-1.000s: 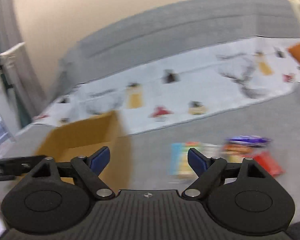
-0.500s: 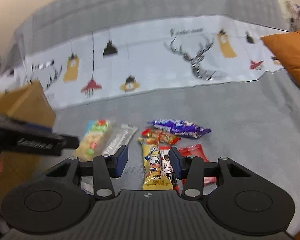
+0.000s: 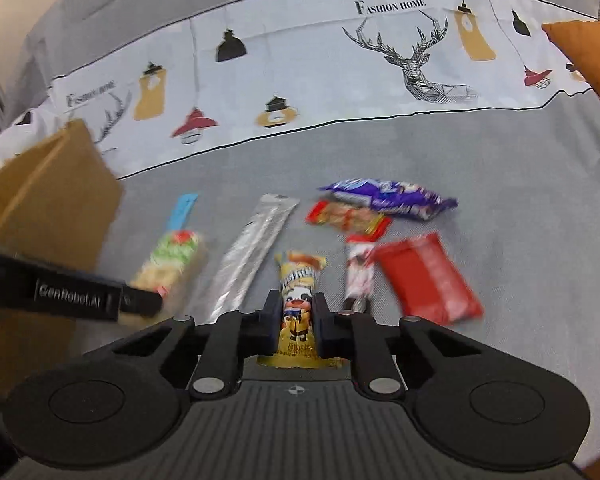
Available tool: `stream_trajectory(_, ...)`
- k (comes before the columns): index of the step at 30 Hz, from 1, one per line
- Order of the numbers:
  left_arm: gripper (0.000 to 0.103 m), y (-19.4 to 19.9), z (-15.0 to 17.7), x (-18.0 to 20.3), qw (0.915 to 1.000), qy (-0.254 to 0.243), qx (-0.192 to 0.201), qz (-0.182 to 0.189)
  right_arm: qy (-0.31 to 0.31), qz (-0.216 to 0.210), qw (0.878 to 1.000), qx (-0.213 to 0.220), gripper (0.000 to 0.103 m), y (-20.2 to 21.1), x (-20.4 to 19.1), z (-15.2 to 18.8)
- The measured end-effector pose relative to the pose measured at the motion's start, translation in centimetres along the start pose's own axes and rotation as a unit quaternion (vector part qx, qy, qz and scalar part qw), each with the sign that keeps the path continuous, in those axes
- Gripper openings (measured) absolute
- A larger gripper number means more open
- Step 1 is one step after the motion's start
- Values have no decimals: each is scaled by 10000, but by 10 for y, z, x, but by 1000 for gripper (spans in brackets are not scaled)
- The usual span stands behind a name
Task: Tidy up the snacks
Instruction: 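Grasp the peanut bar with the left gripper while the right grasps the yellow candy, then move both snacks over the box and release them inside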
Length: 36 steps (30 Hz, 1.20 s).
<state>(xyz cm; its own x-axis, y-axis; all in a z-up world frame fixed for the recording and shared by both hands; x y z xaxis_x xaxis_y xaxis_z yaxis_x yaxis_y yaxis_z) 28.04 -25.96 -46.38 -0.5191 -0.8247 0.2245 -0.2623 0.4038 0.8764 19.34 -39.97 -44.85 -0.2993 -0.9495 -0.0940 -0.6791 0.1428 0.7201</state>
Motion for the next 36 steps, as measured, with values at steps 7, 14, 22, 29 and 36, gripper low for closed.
stream_trajectory(7, 54, -22, 33, -6, 9993, -58, -216, -310, 333, 127, 9974, -632, 22, -20, -11, 28)
stream_trajectory(14, 40, 1, 36, -2, 9999, 63, 21, -144, 150, 99, 9992, -367, 15, -30, -12, 22)
stream_trajectory(22, 40, 104, 21, 3, 9947, 262, 967, 221, -543, -536, 9959, 495, 14, 56, -17, -12)
stream_trajectory(29, 40, 199, 13, -15, 9796, 618, 1877, 357, -471, -953, 9865, 1243, 14, 147, -66, -51)
stream_trajectory(36, 40, 302, 20, -39, 9513, 1227, 2656, 971, -443, -1812, 9725, 1392, 14, 213, -151, -91)
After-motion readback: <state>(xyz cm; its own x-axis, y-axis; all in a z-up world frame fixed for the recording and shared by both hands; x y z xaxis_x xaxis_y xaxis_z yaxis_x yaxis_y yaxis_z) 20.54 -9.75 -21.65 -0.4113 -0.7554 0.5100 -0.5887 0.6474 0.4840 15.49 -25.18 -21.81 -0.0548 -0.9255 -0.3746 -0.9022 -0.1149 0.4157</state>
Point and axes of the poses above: each gripper's, at about its wrist camera, not at the fingertips, and y roughly against the way its jaws point, x to its right, z to its underside, the point moved 10 cm from there along -y, roughly the way its jaws point, and after that the axes turned 9 degrees about z, right-handed, at the moved point
